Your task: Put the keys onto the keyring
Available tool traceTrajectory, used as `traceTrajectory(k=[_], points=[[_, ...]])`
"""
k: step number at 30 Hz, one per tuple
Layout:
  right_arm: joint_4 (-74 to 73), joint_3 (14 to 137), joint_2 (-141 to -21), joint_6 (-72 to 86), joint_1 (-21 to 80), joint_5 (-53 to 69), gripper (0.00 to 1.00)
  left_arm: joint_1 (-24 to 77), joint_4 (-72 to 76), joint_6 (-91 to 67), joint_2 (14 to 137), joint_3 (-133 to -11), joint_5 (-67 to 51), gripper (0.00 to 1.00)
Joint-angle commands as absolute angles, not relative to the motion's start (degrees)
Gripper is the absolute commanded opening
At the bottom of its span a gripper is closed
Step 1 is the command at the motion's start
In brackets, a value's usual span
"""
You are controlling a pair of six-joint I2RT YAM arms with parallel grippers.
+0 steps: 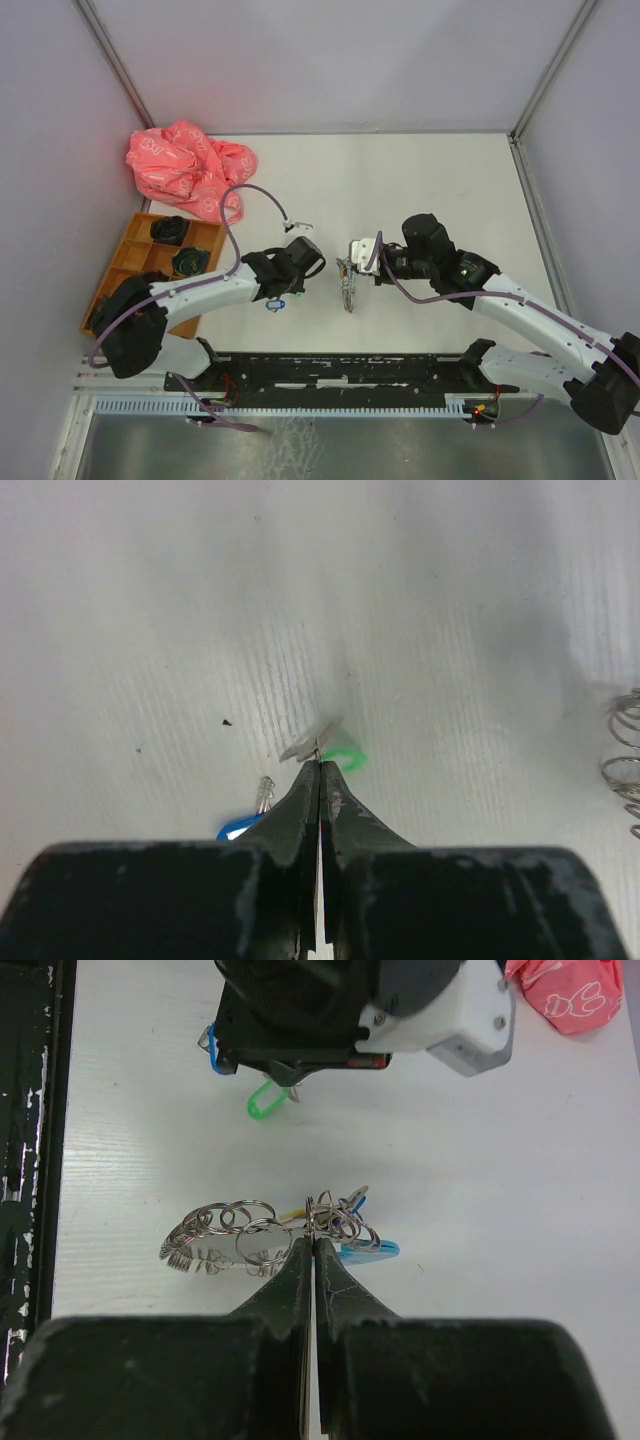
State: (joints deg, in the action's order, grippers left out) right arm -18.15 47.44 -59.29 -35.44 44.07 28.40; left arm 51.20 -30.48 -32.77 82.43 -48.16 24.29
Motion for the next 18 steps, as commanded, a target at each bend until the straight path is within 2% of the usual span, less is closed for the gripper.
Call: traceTrajectory(k=[1,10,18], points=[[-15.64,48.80,-58.24,-35.56,44.38,29.16,0.01,51.13,-16.22,-24.10,71.83,-42.54,27.36,0.03],[-16.81,50.94,-58.33,-32.96,44.47,28.71,0.01,51.11,16.33,-5.34,54.42,-26.19,17.13,0.03],[-16.39,50.37,-56.86,-31.25,44.47,27.70,0.01,50.57,34.95,8.43,49.03,-17.65,6.44,0.03]])
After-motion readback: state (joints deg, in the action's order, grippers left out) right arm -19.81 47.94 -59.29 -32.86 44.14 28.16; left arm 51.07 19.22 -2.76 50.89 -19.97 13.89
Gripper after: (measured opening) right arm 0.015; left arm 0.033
